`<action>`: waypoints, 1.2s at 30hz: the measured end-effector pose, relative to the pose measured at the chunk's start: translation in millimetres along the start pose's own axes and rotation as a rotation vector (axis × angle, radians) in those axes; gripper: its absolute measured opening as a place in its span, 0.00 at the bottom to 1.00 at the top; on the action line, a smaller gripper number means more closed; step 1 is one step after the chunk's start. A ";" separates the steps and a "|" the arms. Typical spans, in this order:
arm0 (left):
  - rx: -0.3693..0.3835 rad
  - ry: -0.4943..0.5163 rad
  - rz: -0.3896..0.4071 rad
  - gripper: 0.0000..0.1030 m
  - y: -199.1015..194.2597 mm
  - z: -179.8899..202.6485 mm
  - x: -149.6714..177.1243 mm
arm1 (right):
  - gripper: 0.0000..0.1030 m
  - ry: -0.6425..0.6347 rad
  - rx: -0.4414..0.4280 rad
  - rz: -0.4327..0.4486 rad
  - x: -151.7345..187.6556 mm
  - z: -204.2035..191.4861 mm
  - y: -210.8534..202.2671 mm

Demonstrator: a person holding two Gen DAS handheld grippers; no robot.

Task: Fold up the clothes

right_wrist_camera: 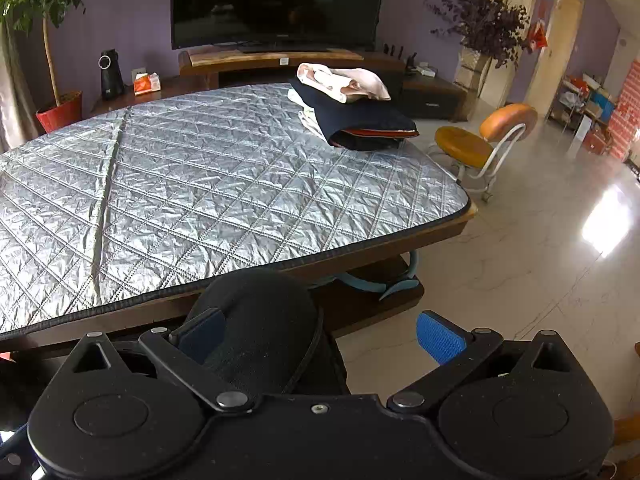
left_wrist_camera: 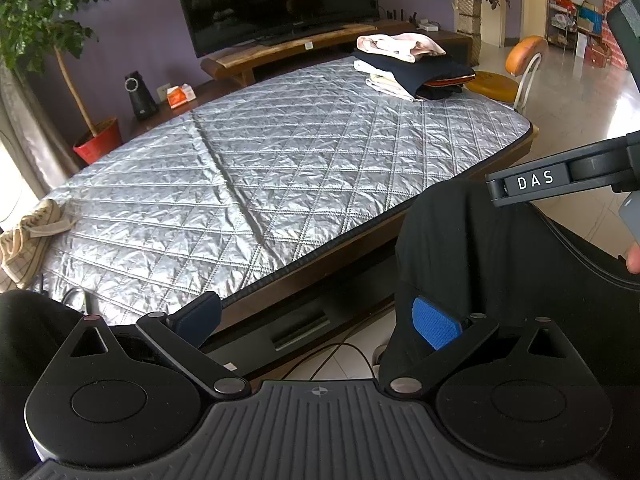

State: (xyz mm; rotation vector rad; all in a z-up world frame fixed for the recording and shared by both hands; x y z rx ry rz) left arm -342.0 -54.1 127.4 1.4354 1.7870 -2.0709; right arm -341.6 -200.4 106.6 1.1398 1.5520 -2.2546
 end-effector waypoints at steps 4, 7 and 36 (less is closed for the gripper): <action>0.000 0.001 0.000 0.99 -0.1 0.4 -0.1 | 0.99 -0.001 0.000 -0.001 0.1 -0.4 0.5; 0.001 0.002 0.000 0.99 -0.3 0.6 0.4 | 0.99 -0.001 0.000 -0.002 -0.2 -0.6 0.7; 0.001 0.011 -0.005 0.99 -1.4 4.6 3.3 | 0.99 -0.007 -0.001 -0.010 0.8 -3.0 3.0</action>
Point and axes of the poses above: each gripper's, at about its wrist camera, not at the fingertips, and y roughly the way its jaws point, z to its right, x to its underside, the point moved 3 cm from there along y, roughly the way its jaws point, and after that the axes turned 5 degrees about x, right-handed, at the moved point
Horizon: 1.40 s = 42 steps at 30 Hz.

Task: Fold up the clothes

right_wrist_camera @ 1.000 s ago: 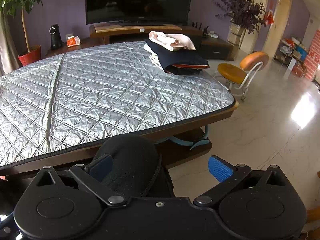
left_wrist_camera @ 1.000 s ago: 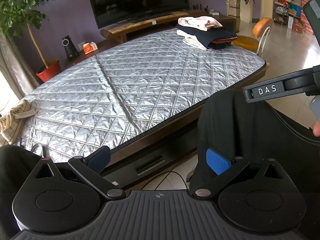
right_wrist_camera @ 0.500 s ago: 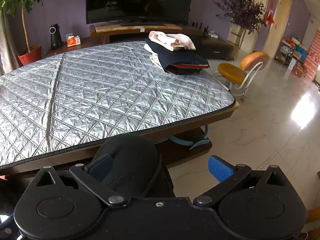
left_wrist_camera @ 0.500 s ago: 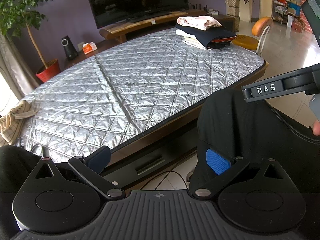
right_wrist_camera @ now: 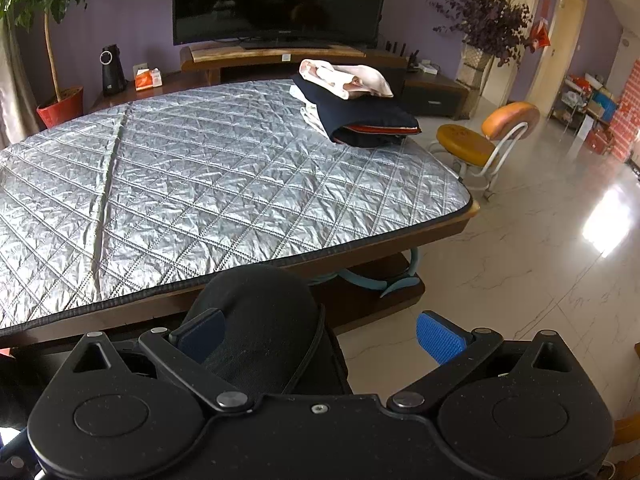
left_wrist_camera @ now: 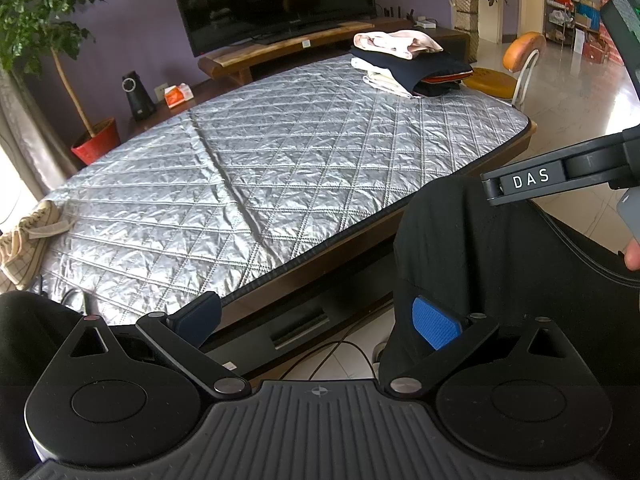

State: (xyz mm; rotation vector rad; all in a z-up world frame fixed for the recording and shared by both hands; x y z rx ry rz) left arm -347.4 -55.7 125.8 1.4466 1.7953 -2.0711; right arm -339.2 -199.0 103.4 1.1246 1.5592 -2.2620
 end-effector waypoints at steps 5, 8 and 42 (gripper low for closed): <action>0.001 0.000 -0.001 0.99 0.5 0.2 -0.6 | 0.99 0.000 0.000 0.000 0.0 0.0 0.3; 0.001 0.001 0.000 0.99 0.1 -0.8 -0.1 | 0.99 0.000 -0.001 -0.001 -0.2 0.2 0.0; 0.002 0.004 -0.008 0.99 0.6 -0.4 -1.7 | 0.99 -0.006 0.000 -0.008 0.5 -2.1 0.0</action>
Point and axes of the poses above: each gripper's, at about its wrist camera, not at the fingertips, and y roughly the way its jaws point, z to its right, x to its underside, the point moved 3 cm from there along y, roughly the way its jaws point, and after that the axes turned 5 degrees about x, right-handed, at the moved point
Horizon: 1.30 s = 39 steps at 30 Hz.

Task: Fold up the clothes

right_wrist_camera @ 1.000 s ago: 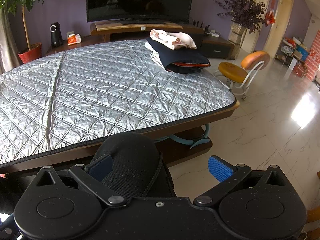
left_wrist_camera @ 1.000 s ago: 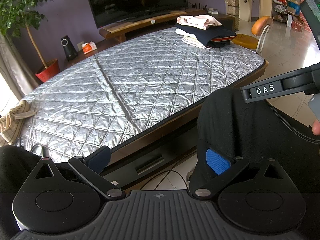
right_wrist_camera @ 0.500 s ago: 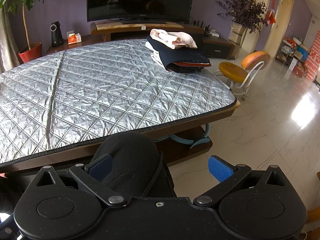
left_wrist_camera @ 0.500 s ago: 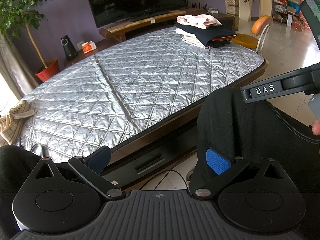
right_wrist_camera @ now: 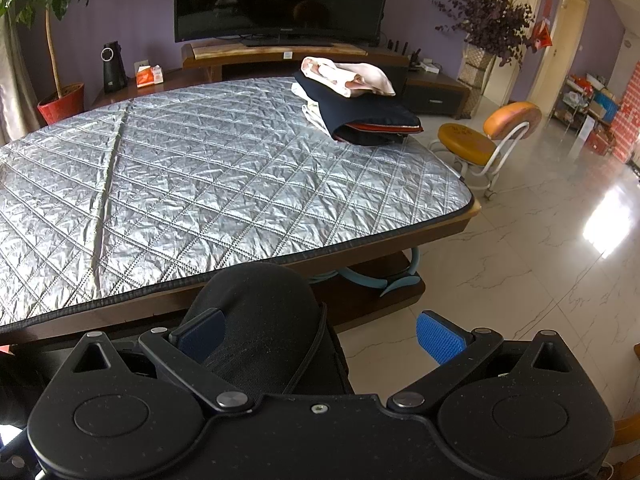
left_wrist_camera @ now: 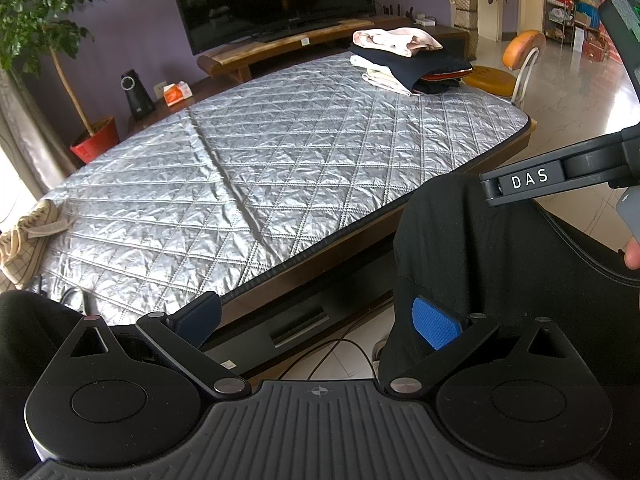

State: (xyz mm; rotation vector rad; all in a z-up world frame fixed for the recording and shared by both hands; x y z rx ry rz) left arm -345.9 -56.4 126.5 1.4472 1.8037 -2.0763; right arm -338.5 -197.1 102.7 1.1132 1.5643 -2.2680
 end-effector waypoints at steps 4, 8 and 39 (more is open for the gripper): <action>0.001 0.000 0.000 0.99 0.5 0.0 -0.1 | 0.99 -0.002 0.000 -0.001 -0.2 -0.5 0.2; 0.000 0.000 0.000 0.99 0.5 0.2 0.0 | 0.99 -0.002 0.000 -0.003 0.0 -0.7 0.4; 0.000 -0.006 -0.005 0.99 2.7 -1.2 0.9 | 0.99 -0.012 -0.009 -0.012 0.6 -3.5 3.3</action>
Point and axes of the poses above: each gripper's, at about its wrist camera, not at the fingertips, and y roughly the way its jaws point, z to its right, x to its underside, the point moved 3 cm from there along y, roughly the way its jaws point, and after that the axes turned 5 degrees about x, right-handed, at the moved point
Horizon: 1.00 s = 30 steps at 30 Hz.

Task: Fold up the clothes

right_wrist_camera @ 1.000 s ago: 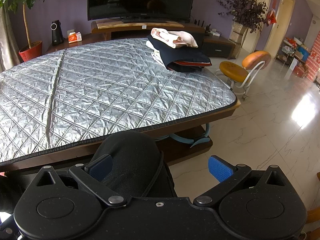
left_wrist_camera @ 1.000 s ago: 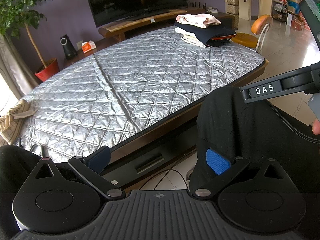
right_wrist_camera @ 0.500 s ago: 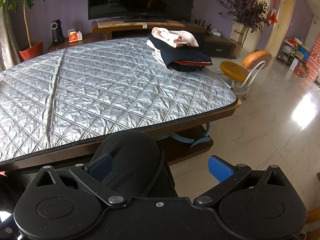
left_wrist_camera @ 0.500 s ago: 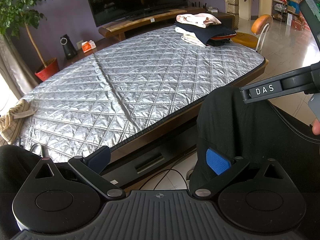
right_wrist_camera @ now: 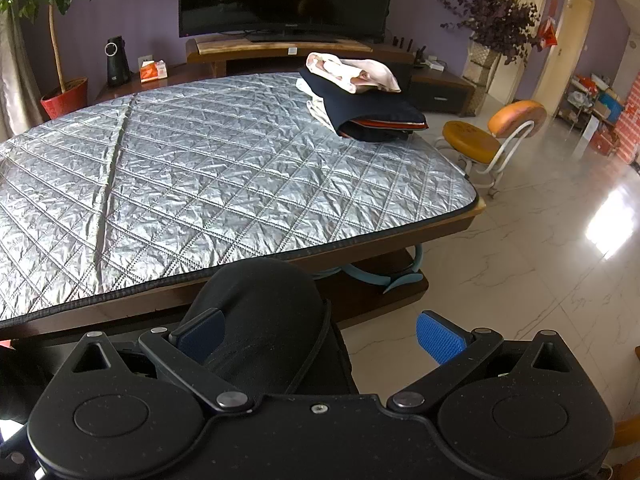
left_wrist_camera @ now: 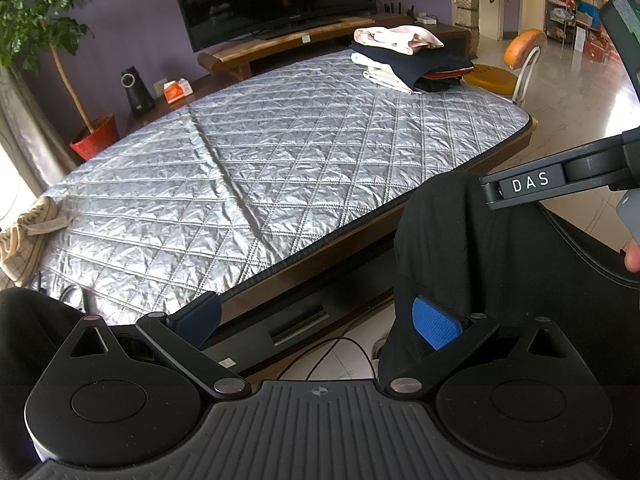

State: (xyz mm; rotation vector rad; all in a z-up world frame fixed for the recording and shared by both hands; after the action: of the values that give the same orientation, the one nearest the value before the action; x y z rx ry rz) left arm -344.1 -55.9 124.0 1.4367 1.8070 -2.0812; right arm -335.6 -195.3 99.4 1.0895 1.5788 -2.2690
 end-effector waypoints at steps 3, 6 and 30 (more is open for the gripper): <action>0.000 0.000 -0.001 0.99 0.0 -0.1 0.2 | 0.99 -0.001 -0.001 -0.002 -0.1 0.1 0.2; -0.001 0.000 -0.002 0.99 0.2 -0.3 0.3 | 0.99 -0.003 -0.002 -0.002 -0.1 -0.1 0.4; -0.044 -0.186 -0.015 0.99 -2.6 -57.3 -33.7 | 0.99 -0.085 -0.056 0.118 -55.3 -33.7 -4.0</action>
State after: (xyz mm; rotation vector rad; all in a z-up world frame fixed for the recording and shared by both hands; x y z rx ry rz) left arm -292.0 -27.0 153.4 1.1788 1.7851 -2.0894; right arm -282.1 -178.6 132.3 1.0287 1.4954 -2.1518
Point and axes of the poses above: each gripper's, at about its wrist camera, not at the fingertips, and y roughly the way its jaws point, z to its right, x to its underside, the point moved 3 cm from there along y, roughly the way its jaws point, and after that the axes turned 5 degrees about x, right-handed, at the moved point
